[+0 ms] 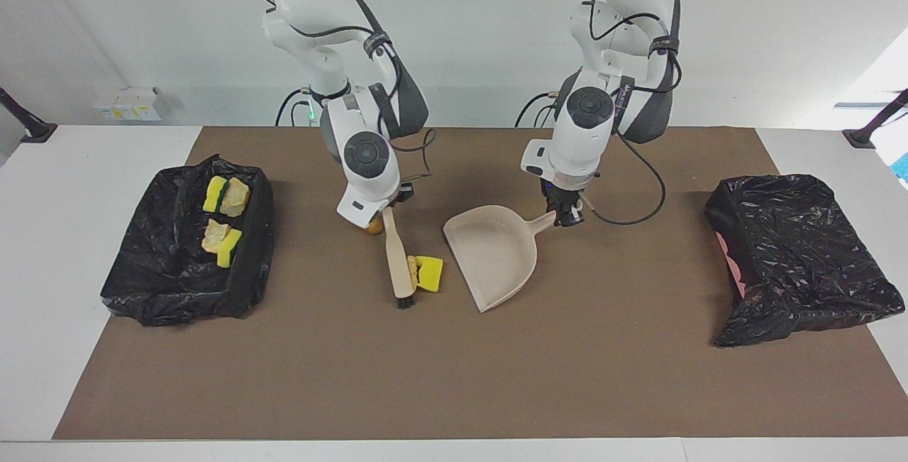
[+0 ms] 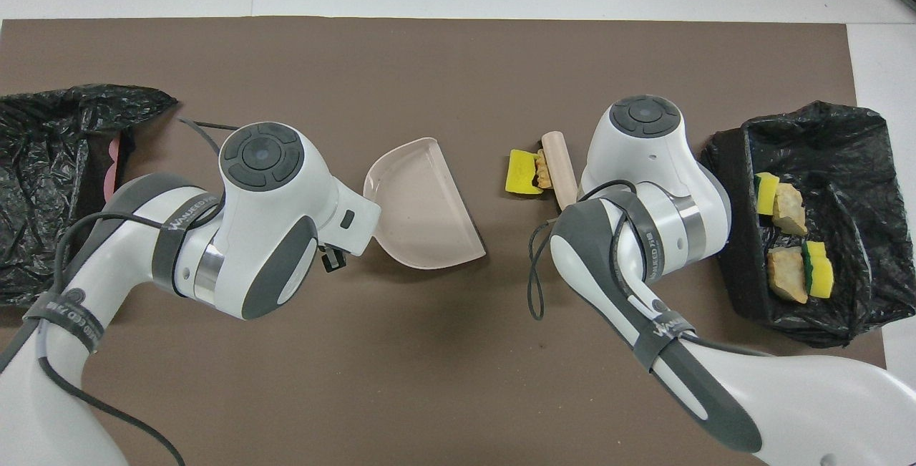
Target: Sweep and dump trash in bin
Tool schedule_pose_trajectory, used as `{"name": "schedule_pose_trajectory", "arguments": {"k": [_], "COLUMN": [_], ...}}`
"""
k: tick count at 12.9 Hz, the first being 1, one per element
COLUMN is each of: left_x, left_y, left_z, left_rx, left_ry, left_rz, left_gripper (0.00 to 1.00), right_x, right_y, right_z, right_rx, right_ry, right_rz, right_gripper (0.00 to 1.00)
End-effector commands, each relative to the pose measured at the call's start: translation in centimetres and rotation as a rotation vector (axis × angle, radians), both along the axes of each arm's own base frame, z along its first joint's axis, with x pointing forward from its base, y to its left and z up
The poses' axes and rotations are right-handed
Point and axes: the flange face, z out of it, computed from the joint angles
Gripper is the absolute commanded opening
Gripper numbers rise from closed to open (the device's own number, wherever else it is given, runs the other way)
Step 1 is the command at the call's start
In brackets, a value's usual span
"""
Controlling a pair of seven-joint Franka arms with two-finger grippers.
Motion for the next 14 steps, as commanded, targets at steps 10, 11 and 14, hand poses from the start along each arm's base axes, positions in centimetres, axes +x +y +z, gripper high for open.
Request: {"name": "schedule_pose_trajectory", "arguments": {"k": [10,11,14], "left_x": [-2.9,-2.8,-2.0], "left_y": [-2.6,-2.6,-2.2], "left_z": [-1.3,-1.2,-1.1], "left_rx": [-0.027,-0.029,-0.039], "left_ry": [-0.035,-0.040,-0.049], "left_rz": [-0.140,-0.154,-0.270], "left_gripper": [0.00,0.00,0.00], "right_x": [-4.3,-4.5,-4.6], "right_y": [2.3,1.2,-2.4], "right_z": [8.0,9.1,8.8], "right_rx": [0.136,0.114,-0.022], "right_ry": [-0.002,-0.002,0.011], "right_rz": [0.035,-0.003,-0.186], "right_gripper": [0.00,0.00,0.00]}}
